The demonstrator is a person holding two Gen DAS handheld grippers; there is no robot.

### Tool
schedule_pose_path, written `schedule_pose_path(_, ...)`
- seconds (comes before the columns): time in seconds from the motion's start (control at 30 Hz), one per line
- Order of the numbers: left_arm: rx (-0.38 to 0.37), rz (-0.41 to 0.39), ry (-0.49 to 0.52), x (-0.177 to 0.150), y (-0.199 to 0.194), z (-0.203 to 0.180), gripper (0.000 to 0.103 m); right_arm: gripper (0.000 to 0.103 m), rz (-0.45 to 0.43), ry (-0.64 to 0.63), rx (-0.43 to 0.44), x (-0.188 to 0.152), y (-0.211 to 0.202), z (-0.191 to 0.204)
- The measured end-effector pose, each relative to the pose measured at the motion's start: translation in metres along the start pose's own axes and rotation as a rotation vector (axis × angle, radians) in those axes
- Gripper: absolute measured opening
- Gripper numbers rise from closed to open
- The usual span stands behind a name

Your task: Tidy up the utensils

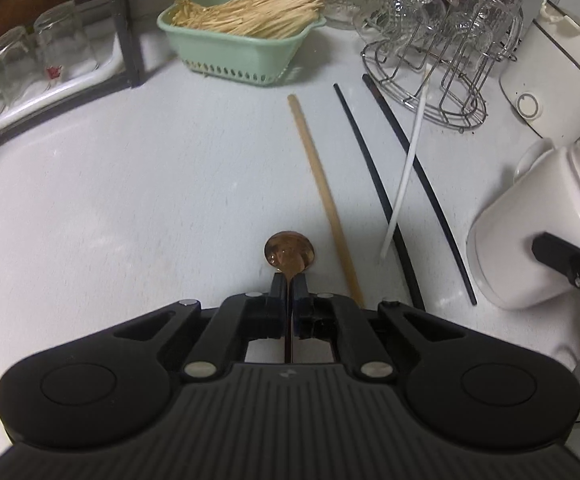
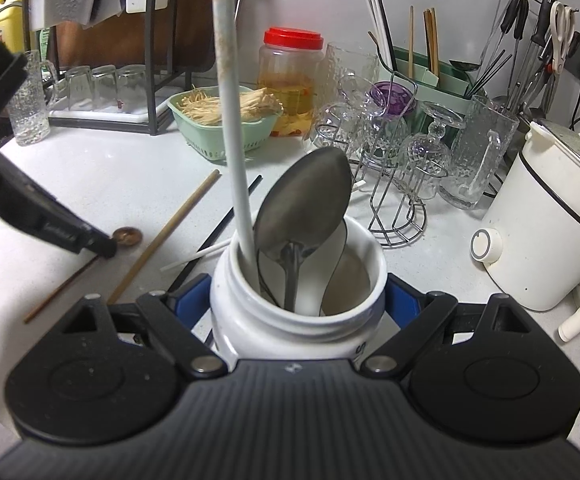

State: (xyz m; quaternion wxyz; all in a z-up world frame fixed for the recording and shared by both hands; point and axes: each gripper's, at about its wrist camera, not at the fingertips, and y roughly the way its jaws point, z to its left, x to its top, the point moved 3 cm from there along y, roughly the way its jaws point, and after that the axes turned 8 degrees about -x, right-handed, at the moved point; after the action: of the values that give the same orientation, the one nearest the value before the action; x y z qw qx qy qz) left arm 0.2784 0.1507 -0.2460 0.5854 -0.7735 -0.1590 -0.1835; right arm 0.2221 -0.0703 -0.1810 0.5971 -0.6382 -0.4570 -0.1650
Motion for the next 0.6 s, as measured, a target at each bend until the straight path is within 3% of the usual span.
schedule_pose_path(0.6,-0.038,0.059,-0.024,-0.051,-0.020,-0.040,0.003,0.092,-0.040,-0.013,0.026,-0.003,0.000,-0.004)
